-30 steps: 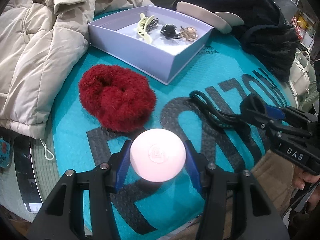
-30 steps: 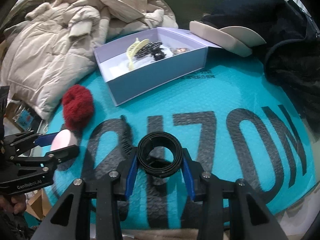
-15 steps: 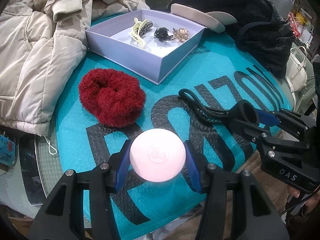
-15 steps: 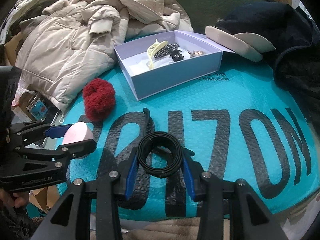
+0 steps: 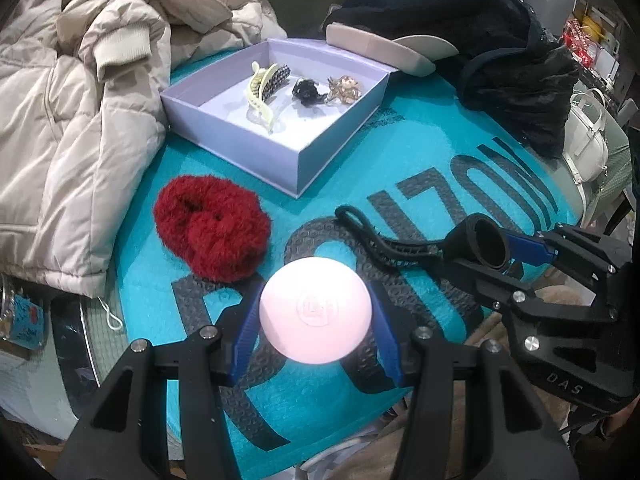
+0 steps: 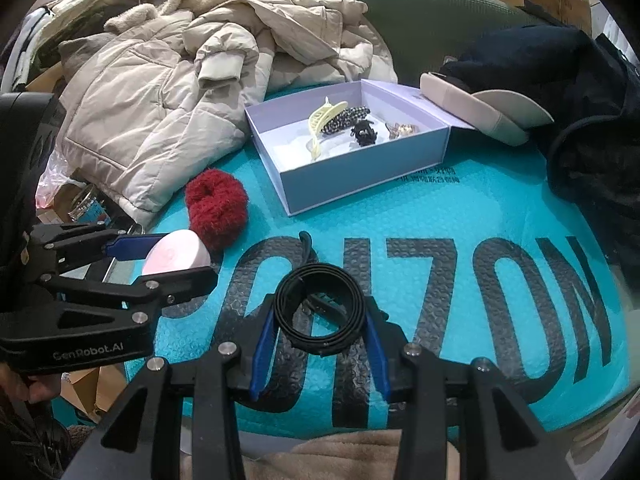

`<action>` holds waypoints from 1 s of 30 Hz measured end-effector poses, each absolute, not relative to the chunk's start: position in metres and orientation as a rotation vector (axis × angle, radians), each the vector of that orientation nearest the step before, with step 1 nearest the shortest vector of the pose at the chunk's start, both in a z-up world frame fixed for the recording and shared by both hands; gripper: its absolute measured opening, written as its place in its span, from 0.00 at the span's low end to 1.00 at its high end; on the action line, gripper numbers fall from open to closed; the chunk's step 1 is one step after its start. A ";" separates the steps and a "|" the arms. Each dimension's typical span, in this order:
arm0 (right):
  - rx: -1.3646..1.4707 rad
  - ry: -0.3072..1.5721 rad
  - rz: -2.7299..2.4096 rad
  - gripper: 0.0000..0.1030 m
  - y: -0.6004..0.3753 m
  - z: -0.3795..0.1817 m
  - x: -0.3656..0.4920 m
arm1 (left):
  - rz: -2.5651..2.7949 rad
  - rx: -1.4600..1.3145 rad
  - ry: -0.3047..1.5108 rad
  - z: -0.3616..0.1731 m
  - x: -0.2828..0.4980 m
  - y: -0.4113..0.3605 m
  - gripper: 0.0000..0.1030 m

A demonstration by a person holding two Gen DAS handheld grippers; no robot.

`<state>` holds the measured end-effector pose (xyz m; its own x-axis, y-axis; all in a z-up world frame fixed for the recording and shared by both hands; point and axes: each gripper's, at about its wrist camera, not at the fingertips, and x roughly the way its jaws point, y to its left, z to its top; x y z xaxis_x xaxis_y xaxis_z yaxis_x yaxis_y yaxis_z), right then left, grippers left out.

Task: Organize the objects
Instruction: 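Carry the pink compact and coiled black band over the lavender box with both tools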

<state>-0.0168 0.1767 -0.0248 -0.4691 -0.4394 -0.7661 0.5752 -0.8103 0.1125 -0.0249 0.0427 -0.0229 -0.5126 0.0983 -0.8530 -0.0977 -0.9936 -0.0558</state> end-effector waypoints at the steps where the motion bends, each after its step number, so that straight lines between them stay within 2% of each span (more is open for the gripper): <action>1: 1.114 0.220 -2.268 0.40 0.177 -0.023 -0.017 | 2.645 -1.482 0.007 -0.019 -0.027 0.044 0.48; 15: 1.057 0.268 -2.257 0.40 0.177 0.008 -0.034 | 2.667 -1.418 0.093 0.023 -0.056 0.051 0.48; 30: 1.014 0.274 -2.238 0.40 0.161 0.022 -0.071 | 2.669 -1.421 0.065 0.028 -0.101 0.037 0.48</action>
<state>-0.0706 0.1609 0.0215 -0.4840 -0.4802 -0.7316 0.6427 -0.7624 0.0752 -0.1011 0.0373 0.0276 -0.5531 0.0828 -0.8290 -0.1232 -0.9922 -0.0169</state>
